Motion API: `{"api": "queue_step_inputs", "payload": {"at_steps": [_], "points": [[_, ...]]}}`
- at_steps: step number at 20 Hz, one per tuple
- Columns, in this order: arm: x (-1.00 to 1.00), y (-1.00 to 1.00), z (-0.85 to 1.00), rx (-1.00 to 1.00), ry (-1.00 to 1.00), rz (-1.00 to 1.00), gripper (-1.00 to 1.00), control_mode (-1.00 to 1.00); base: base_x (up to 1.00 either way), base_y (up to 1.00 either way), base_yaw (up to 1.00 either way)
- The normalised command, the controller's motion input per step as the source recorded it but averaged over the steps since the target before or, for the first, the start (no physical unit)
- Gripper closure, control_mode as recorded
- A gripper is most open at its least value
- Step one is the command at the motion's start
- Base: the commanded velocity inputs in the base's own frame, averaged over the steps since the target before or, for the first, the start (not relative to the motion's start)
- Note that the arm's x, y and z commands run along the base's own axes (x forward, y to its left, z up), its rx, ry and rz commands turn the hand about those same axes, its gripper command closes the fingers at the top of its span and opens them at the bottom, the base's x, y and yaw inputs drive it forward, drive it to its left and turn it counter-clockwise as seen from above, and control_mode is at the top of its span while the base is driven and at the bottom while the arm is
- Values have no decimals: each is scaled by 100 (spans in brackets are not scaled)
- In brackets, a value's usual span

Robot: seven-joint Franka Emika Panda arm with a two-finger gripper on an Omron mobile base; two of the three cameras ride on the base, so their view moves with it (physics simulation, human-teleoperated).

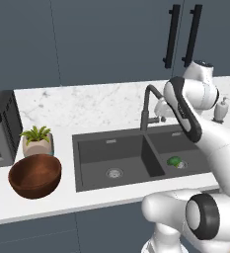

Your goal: Pick the broccoli from the sink and place it in the bowl. Then pick the bowl and place it in the microwave. Then close the microwave door and press the start button.

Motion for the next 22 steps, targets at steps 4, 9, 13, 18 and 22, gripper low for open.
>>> {"api": "queue_step_inputs", "payload": {"at_steps": [4,9,13,18,22], "points": [[32,-100,-51,29,5,-14,-100,-100,0,0,0],[37,-86,-75,22,20,-26,-100,-100,0,0,0],[35,-47,-75,7,30,-30,-100,-100,0,0,0],[8,-44,-90,8,14,-32,-100,-100,0,0,0],[11,-59,-97,19,5,-24,-100,-100,0,0,0]]}}
